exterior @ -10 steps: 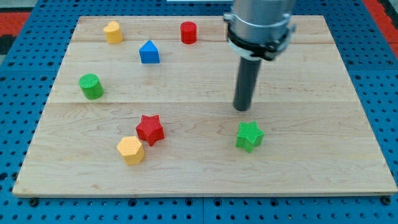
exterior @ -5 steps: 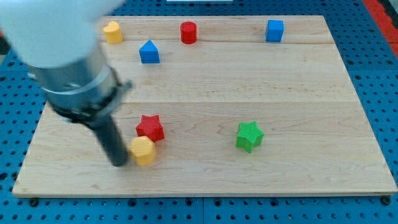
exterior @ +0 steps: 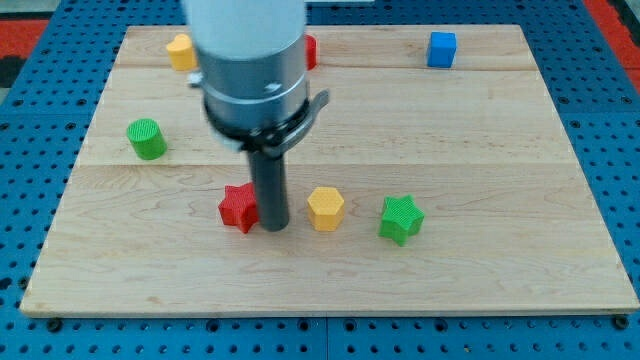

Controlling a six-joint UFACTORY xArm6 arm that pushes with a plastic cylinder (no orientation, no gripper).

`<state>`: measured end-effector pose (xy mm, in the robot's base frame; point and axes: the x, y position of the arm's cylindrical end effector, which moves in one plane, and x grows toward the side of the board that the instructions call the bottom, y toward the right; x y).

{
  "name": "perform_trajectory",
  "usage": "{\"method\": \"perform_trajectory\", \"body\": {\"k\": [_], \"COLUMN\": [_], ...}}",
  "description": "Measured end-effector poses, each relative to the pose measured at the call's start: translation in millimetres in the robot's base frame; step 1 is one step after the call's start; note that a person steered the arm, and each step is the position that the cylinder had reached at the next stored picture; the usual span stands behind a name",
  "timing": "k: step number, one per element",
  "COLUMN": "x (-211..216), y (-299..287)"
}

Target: Push the yellow hexagon towards the center right of the board

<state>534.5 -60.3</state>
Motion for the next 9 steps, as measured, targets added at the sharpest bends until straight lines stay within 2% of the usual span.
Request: {"method": "perform_trajectory", "body": {"k": [1,4,6,7,9], "x": [9,-100,-115,-116,-165], "y": [16,188,216,170,186]}}
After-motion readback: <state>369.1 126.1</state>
